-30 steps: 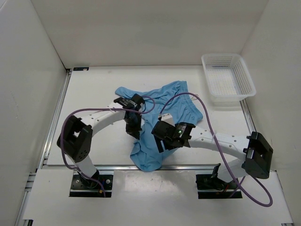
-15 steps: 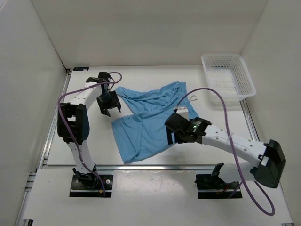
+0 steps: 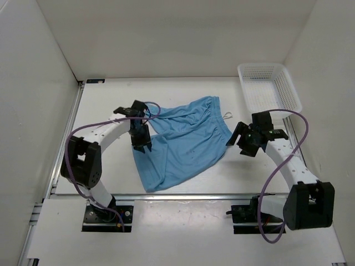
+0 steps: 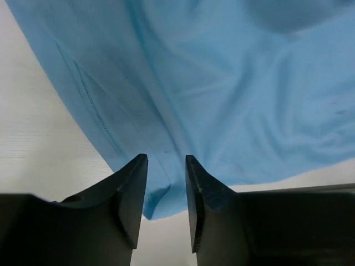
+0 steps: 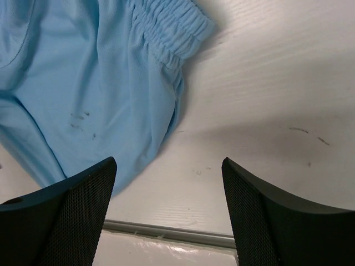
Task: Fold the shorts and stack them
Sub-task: Flatten the shorts out
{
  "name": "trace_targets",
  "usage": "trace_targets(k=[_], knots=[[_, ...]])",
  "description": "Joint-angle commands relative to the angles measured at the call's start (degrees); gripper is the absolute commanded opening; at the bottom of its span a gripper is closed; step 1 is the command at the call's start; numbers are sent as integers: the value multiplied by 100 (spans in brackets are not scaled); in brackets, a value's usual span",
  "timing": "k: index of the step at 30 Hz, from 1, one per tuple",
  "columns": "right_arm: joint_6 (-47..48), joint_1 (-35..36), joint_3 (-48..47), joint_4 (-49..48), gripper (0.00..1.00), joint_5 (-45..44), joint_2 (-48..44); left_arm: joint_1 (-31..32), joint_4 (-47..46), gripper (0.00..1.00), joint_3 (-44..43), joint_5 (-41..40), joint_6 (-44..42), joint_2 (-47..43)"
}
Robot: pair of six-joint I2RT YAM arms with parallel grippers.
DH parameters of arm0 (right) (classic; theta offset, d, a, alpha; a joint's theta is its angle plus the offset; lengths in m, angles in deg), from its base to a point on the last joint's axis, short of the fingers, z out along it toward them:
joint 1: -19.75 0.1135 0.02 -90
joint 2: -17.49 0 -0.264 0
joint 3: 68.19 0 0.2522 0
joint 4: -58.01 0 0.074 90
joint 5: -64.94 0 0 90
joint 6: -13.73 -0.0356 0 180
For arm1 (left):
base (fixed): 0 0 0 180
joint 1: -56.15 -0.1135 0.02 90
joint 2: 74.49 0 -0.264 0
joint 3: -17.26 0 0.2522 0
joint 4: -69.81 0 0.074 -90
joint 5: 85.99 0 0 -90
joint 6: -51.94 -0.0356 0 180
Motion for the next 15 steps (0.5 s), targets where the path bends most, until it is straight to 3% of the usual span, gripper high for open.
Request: trace_targets(k=[1,8,12,13,15], knots=[[389,-179,64,-454,81,934,267,-76,-614,46,578,347,310,178],[601,-232,-112,-349,81,881,452,-23,-774,41,219,224,197,811],[654,-232,-112,-297,81,881,452,-23,-774,21,70,153,135,1136],[715,-232,-112,-296,81,829,452,-23,-774,11,69,153,135,1189],[715,-232,-112,-235,81,828,452,-23,-774,11,69,153,73,1260]])
